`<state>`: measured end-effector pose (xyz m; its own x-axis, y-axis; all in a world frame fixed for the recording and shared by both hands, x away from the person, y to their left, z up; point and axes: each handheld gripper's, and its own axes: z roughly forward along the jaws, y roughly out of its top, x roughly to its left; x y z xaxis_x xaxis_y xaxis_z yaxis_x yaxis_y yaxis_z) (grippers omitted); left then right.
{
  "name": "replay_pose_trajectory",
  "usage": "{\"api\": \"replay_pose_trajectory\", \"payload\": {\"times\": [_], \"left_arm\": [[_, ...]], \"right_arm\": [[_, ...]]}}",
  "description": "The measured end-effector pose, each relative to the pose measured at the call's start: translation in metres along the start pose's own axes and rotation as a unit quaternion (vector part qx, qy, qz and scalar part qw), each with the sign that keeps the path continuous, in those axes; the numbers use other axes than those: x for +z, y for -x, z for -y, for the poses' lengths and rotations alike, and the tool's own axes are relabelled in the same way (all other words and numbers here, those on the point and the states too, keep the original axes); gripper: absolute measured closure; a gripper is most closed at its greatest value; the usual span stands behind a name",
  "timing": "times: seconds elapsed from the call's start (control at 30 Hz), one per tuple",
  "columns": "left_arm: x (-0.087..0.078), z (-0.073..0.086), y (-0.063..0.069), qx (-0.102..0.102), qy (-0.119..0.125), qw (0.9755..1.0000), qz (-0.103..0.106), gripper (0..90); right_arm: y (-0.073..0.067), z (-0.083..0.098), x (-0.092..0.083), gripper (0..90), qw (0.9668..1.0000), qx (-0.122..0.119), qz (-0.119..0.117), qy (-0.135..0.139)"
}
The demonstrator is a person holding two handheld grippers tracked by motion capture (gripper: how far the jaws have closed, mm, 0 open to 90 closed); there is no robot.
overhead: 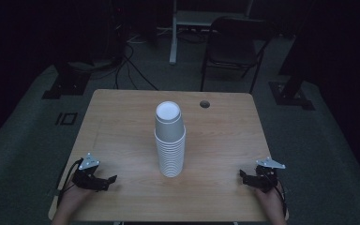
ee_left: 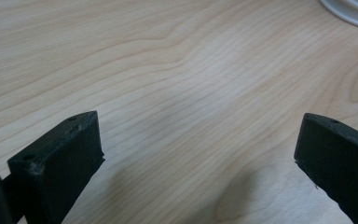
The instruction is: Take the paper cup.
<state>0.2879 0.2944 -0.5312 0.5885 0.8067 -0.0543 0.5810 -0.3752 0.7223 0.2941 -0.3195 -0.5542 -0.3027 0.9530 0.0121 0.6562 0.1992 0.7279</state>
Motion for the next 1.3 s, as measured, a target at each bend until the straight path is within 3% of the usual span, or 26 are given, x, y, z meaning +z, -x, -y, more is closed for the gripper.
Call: {"api": "replay_pose_trajectory", "payload": {"times": [0.3, 0.5, 0.53, 0.67, 0.8, 1.03, 1.3], "left_arm": [[-0.001, -0.023, 0.015, 0.026, 0.018, 0.9991, 0.03, 1.2], [-0.005, -0.039, 0.021, 0.024, 0.033, 0.9977, 0.054, 1.3], [-0.006, -0.041, 0.023, 0.031, 0.035, 0.9978, 0.047, 1.3], [-0.01, -0.052, 0.031, 0.043, 0.046, 0.9961, 0.061, 1.3], [-0.016, -0.063, 0.039, 0.049, 0.063, 0.9931, 0.086, 1.3], [-0.026, -0.082, 0.052, 0.074, 0.078, 0.9892, 0.099, 1.3], [-0.035, -0.104, 0.071, 0.098, 0.106, 0.9811, 0.129, 1.3]], "right_arm": [[0.0, 0.0, 0.0, 11.9, 1.0, 0.0, 0.0, 0.0], [0.0, 0.0, 0.0, 11.9, 1.0, 0.0, 0.0, 0.0], [0.0, 0.0, 0.0, 11.9, 1.0, 0.0, 0.0, 0.0], [0.0, 0.0, 0.0, 11.9, 1.0, 0.0, 0.0, 0.0], [0.0, 0.0, 0.0, 11.9, 1.0, 0.0, 0.0, 0.0], [0.0, 0.0, 0.0, 11.9, 1.0, 0.001, 0.0, 0.0], [0.0, 0.0, 0.0, 11.9, 1.0, 0.001, 0.0, 0.0]]}}
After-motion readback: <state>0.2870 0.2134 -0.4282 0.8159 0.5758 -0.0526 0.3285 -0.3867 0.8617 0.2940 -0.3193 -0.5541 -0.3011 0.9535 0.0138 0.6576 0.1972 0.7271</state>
